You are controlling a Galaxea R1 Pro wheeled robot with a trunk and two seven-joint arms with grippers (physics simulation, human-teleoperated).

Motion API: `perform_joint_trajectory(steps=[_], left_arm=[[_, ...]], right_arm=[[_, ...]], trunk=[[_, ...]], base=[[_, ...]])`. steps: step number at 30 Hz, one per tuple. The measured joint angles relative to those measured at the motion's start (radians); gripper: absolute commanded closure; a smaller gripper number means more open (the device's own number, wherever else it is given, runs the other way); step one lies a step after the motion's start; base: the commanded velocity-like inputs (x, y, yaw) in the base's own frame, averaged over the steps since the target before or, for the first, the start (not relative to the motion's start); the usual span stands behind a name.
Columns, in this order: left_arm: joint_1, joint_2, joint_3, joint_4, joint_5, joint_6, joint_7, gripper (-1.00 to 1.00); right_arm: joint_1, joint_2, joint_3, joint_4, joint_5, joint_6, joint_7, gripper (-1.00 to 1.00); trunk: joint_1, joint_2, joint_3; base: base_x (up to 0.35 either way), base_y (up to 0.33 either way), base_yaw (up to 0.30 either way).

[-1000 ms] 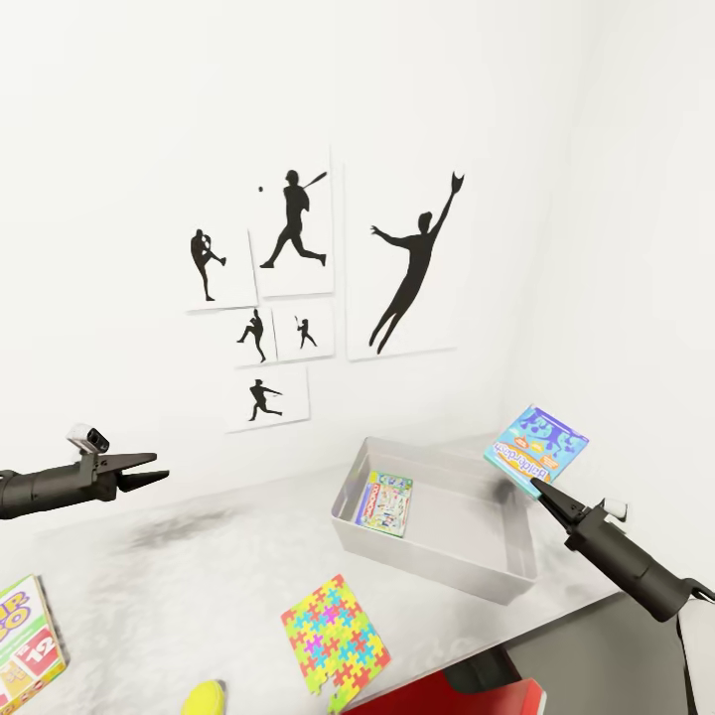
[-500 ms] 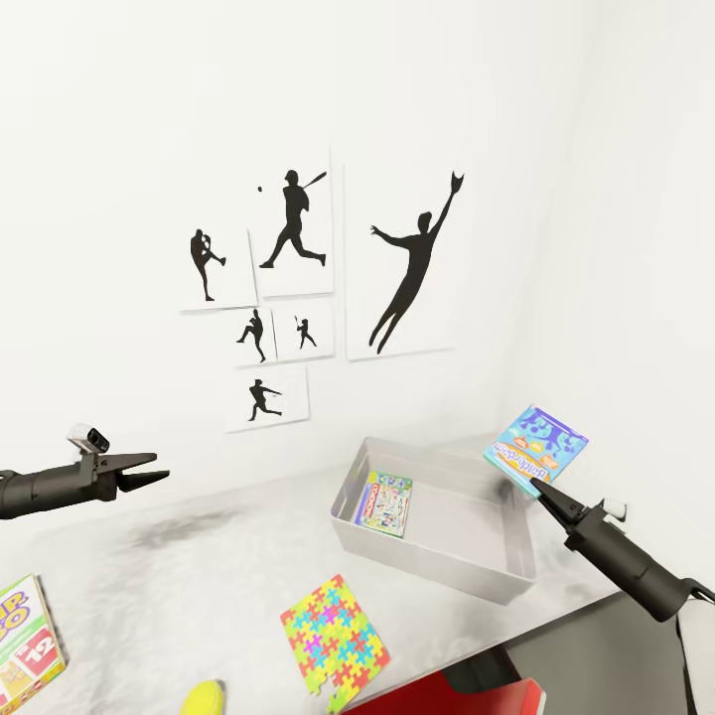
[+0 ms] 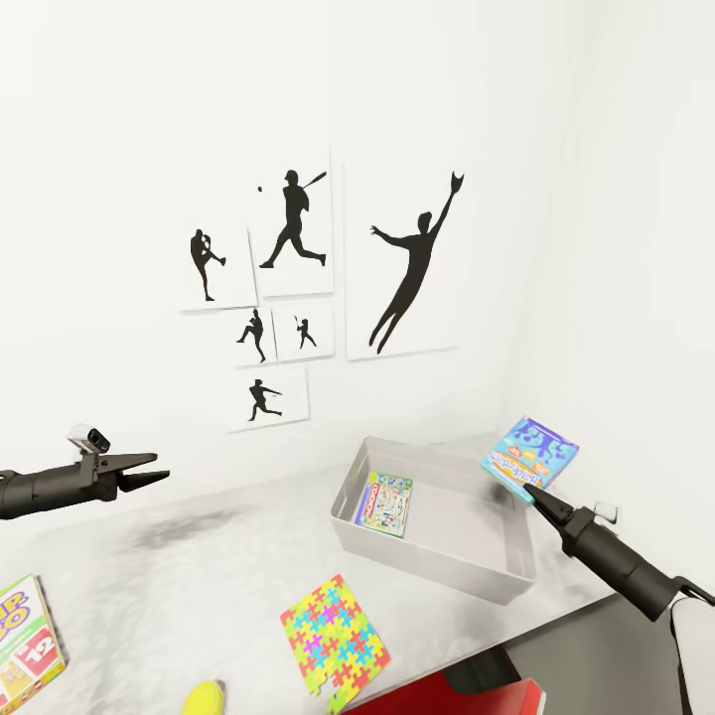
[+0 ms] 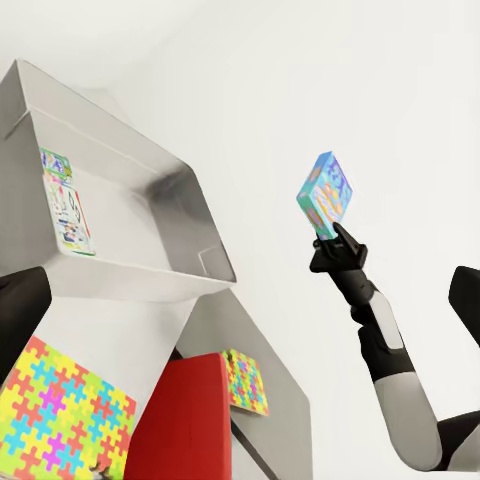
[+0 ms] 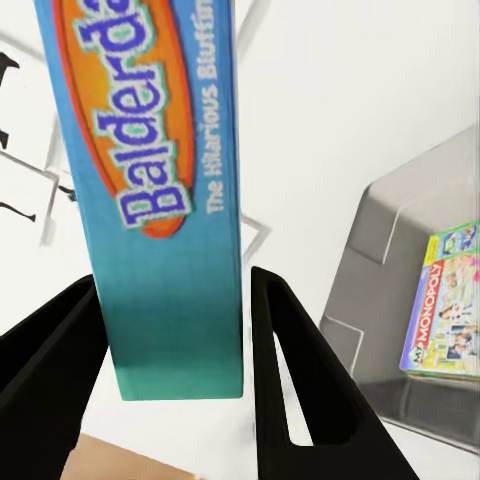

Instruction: Put all the toys in the child's room - the three board games (two on the bed and one on the table), the two jigsaw puzzles on the table, and the tennis ball on the table - inside the toy box on the table in the child's room.

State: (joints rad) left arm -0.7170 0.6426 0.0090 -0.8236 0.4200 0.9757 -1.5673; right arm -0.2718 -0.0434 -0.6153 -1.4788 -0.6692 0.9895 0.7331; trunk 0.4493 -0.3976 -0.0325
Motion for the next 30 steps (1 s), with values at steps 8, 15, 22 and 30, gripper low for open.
perform_joint_trajectory(steps=[8,15,22,30], left_arm=[[0.0,0.0,0.0,0.0,0.0,0.0,0.0,-1.0],[0.0,-0.009,-0.001,0.0,0.0,0.0,0.0,-1.0],[0.0,-0.015,-0.001,0.0,-0.001,0.0,0.0,-1.0],[0.0,-0.016,-0.001,0.0,-0.001,0.0,0.0,-1.0]], right_arm=[[0.0,0.002,0.001,-0.002,0.001,-0.001,-0.013,1.0],[-0.055,-0.009,0.178,0.022,-0.015,0.042,-0.201,1.0],[-0.31,-0.015,0.208,0.305,-0.005,0.052,-0.305,1.0],[-0.425,-0.095,0.234,0.59,0.004,0.052,-0.384,1.0]], trunk=[[0.0,0.0,0.0],[0.0,0.0,0.0],[0.0,0.0,0.0],[0.0,0.0,0.0]], base=[[0.0,0.0,0.0],[0.0,0.0,0.0],[0.0,0.0,0.0],[0.0,0.0,0.0]])
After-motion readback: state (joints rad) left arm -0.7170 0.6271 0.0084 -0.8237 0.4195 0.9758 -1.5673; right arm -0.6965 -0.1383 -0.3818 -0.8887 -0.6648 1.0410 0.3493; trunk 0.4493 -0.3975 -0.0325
